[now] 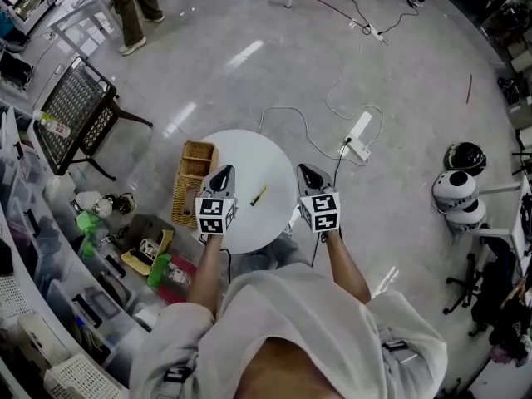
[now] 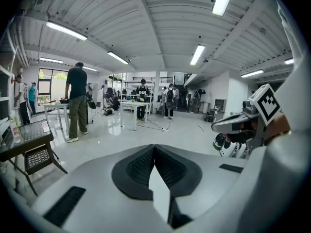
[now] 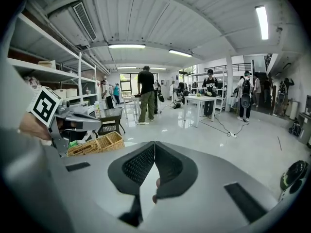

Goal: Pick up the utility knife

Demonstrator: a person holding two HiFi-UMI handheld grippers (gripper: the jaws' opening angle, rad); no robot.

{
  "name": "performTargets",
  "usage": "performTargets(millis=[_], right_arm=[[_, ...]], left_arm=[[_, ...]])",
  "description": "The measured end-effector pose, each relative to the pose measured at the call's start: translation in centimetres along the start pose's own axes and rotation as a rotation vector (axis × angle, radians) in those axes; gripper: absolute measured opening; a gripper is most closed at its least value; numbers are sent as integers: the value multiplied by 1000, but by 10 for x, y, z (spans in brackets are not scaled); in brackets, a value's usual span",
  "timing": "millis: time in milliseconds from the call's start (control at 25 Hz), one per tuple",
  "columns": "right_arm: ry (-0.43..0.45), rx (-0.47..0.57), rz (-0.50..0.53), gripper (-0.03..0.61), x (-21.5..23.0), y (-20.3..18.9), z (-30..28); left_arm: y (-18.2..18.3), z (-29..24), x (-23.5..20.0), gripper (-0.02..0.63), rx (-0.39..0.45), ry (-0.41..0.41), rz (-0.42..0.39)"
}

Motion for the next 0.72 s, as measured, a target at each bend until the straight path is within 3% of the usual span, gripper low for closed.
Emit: performTargets(millis=[720], right_arm=[[85,-163,-18,32,-15,-72,2]], left_arm=[[-65,3,16,21,-148,13,49]])
Point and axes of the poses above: the fingertips, and each gripper's own axes: z backward along the fingers, x to its right, y out of its top, the point moved 9 cm from there along z, backward along the fingers, and after that the axes turned 9 degrees about z, right-handed, at the moved point
